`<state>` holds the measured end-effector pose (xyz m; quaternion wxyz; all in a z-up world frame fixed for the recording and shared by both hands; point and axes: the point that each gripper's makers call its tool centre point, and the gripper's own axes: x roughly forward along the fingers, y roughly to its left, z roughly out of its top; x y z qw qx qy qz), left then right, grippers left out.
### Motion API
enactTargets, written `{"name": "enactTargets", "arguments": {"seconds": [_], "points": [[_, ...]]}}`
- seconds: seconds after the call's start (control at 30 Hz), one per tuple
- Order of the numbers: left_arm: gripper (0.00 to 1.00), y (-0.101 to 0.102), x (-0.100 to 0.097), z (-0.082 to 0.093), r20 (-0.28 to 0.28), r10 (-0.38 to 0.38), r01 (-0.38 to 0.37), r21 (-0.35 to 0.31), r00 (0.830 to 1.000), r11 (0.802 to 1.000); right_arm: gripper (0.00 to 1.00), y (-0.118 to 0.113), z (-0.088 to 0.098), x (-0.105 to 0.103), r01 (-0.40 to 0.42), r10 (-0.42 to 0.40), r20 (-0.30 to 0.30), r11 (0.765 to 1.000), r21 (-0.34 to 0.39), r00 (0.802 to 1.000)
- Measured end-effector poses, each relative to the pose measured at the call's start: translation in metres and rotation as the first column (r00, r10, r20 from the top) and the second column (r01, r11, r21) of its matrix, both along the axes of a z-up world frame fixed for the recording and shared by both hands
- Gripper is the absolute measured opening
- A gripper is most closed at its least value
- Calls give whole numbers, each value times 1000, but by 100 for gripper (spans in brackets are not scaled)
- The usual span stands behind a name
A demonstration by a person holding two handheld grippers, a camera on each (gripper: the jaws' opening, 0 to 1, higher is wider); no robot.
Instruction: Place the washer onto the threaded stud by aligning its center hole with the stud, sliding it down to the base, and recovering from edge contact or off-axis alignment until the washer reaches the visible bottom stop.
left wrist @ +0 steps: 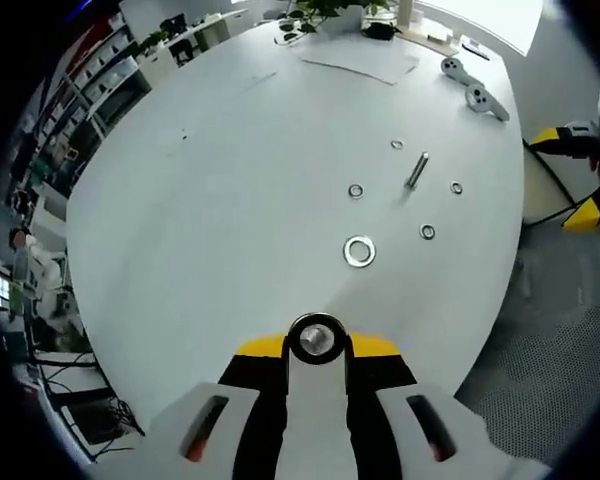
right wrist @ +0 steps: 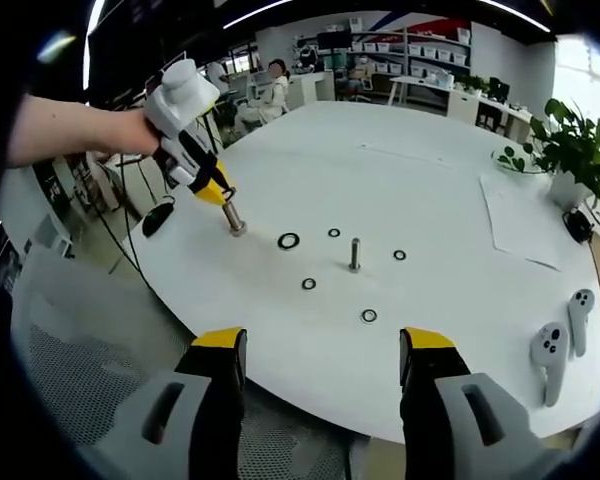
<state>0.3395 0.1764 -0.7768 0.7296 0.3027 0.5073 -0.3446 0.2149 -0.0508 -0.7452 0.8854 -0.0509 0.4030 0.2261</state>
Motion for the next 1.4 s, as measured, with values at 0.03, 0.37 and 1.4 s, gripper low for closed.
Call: {"name": "enactTargets", "arguments": {"seconds": [0.03, 0.37, 1.4], "points": [[19, 3, 1, 0, 6, -32, 32, 24, 999, 999, 64, 0, 0, 0, -2, 2, 1, 1000, 0, 1000], [19, 19, 2, -9, -26, -7, 8, 41, 1000, 999, 64, 0, 0, 0, 0, 0, 0, 1000, -2, 1000], [19, 12, 1, -37, -55, -36, 38, 46, 998, 998, 64, -7, -3, 0, 27, -27, -8, 999, -17, 1000]]}}
